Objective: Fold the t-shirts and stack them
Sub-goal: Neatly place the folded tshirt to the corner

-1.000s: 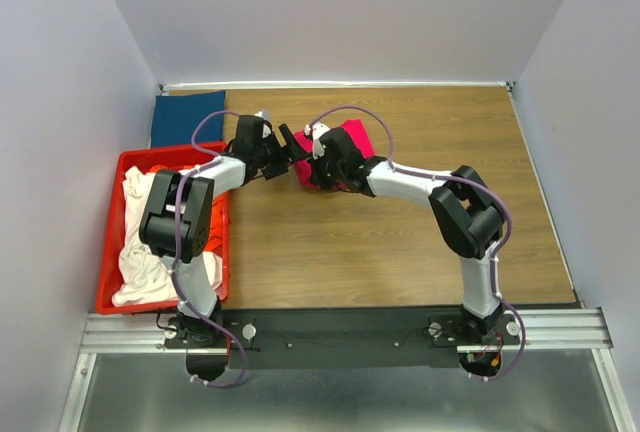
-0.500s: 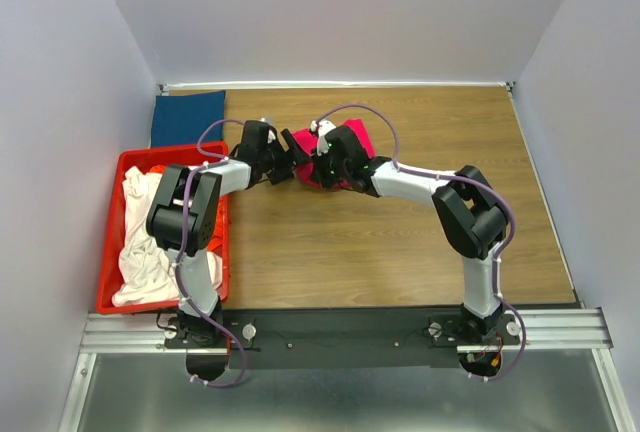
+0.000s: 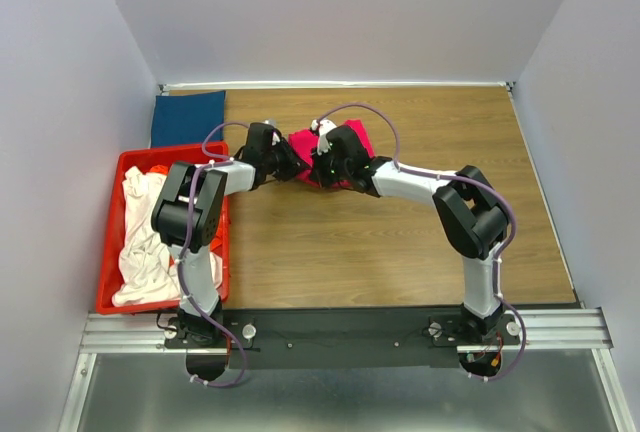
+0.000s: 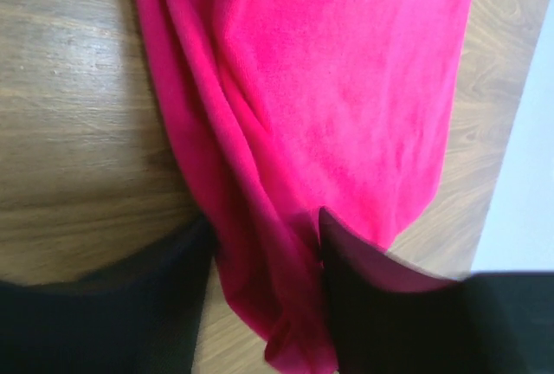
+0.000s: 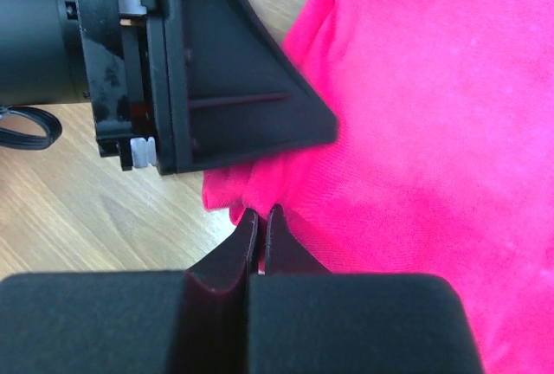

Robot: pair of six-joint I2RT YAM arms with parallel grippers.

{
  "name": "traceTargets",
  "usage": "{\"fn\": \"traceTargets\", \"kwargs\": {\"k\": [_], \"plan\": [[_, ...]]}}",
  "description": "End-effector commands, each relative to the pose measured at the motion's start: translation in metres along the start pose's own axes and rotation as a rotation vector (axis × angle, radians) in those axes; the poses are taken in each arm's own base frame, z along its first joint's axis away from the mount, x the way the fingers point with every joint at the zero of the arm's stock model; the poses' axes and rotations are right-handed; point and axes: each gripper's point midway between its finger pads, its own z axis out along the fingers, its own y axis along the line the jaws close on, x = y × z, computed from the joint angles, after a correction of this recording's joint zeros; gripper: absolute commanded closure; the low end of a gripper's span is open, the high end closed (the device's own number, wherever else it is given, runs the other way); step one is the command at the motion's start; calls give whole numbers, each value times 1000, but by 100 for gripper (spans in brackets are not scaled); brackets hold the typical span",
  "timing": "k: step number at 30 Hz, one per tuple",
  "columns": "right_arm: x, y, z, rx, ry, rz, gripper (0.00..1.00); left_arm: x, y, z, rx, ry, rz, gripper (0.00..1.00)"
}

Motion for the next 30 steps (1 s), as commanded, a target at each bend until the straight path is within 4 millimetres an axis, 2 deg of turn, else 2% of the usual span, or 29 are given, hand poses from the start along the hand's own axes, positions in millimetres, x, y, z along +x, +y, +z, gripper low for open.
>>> {"fn": "traceTargets", "kwargs": {"k": [1, 2, 3, 4, 5, 6, 7, 8, 10, 12, 14, 15, 16, 17, 18, 19, 20, 21, 22, 23, 25, 26, 27, 30], "plan": [[-21, 13, -11, -55, -57, 10, 99, -2, 1, 4, -5, -14, 23, 74], [-19, 14, -10, -65, -51, 11, 98, -4, 1, 4, -4, -20, 31, 83], [-19, 16, -10, -73, -49, 10, 96, -9, -3, 4, 1, -30, 56, 85], [-18, 16, -10, -77, -48, 8, 90, -14, -5, 4, 2, -41, 72, 96], [-17, 16, -10, -76, -45, 7, 85, -24, -13, 4, 16, -60, 99, 100], [-17, 15, -12, -71, -46, 15, 72, -26, -10, 5, 0, -59, 146, 100], [-16, 12, -12, -53, -47, 22, 66, -32, -10, 5, -7, -66, 173, 100], [-18, 11, -14, -44, -53, 25, 60, -44, -18, 6, -4, -87, 203, 100], [-21, 10, -21, -29, -61, 37, 50, -51, -6, 7, -70, -85, 249, 100], [-18, 4, -28, 8, -40, 50, 49, -70, -1, 4, -127, -113, 333, 100], [-15, -7, -43, 53, -9, 71, 41, -85, 10, 0, -198, -118, 423, 100], [-14, -9, -49, 59, -5, 86, 36, -98, 9, -7, -248, -127, 448, 100], [-14, -12, -56, 64, -2, 94, 29, -114, 20, -11, -332, -159, 481, 100], [-10, -17, -70, 70, 7, 111, 26, -126, 27, -16, -396, -171, 530, 100], [-7, -20, -77, 80, 10, 125, 25, -148, 28, -28, -477, -212, 556, 100], [-3, -24, -84, 98, 16, 132, 23, -156, 33, -30, -522, -215, 581, 100], [1, -33, -101, 155, 15, 136, 19, -166, 35, -36, -562, -226, 604, 100], [7, -39, -109, 194, 19, 139, 14, -188, 37, -52, -645, -265, 640, 100], [10, -44, -118, 226, 16, 142, 5, -195, 41, -55, -680, -270, 653, 100], [21, -54, -134, 292, 27, 145, 0, -207, 37, -62, -697, -287, 669, 100], [27, -61, -151, 336, 26, 147, 0, -224, 43, -76, -756, -310, 695, 100], [42, -69, -160, 383, 58, 146, 0, -232, 37, -81, -762, -332, 707, 100], [37, -68, -171, 389, 36, 146, 0, -240, 36, -89, -787, -345, 729, 100], [51, -76, -186, 443, 64, 156, 0, -256, 27, -101, -808, -377, 768, 100]]}}
